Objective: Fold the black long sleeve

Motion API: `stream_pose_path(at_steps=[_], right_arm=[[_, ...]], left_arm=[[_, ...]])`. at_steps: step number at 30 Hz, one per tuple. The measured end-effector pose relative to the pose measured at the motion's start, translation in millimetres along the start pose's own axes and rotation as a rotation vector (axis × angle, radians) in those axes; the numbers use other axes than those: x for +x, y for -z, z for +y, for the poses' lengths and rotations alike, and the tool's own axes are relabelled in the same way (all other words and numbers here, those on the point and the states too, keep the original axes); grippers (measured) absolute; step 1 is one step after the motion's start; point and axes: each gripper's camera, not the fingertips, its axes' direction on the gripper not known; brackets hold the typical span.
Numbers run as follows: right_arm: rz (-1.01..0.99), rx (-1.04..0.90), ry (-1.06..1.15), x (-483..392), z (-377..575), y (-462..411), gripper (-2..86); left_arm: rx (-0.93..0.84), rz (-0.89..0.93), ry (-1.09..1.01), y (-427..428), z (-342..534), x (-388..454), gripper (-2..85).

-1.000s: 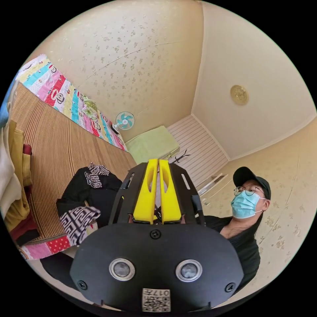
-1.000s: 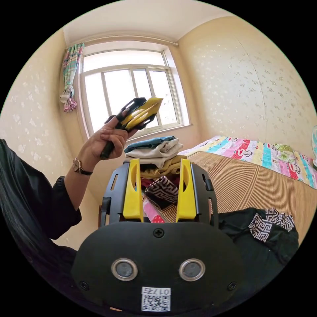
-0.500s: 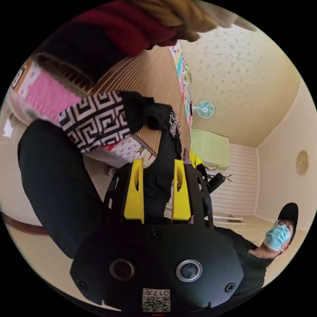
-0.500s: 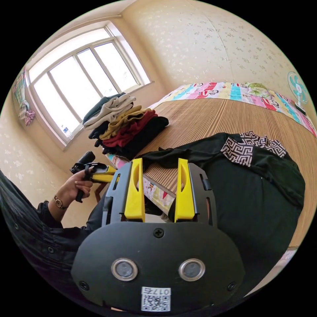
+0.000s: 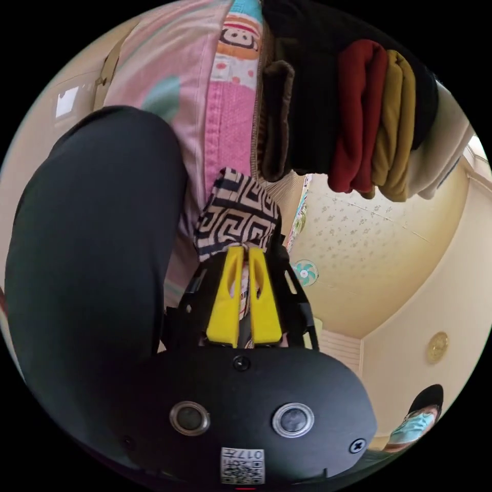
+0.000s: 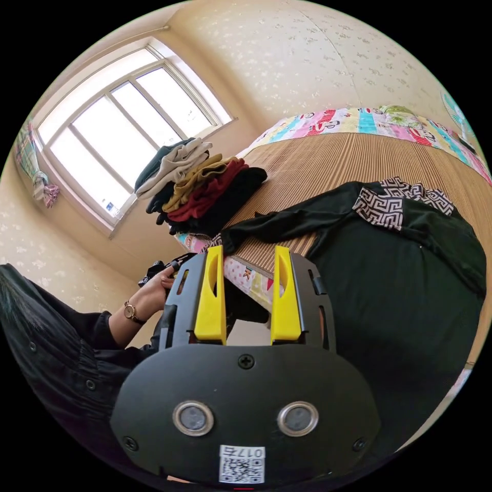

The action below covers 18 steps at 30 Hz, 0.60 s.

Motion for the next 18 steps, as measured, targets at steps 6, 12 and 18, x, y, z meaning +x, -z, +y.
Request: stream_pose_path(at_steps=[6,12,18], right_arm=[[-0.005,-0.09,0.369,-74,-18,-33,13.7],[0.154,-0.174,0.908,-202,-54,-118,13.1],[0.352,-0.153,1.164,-247,-89,-197,4.1]], left_arm=[[0.062,-0.071,-0.286,39,10,65,-0.7],[0.059,-0.157,-0.49,41,36,113,-0.7],[0.131,-0.154,-0.576,54,67,110,1.8]])
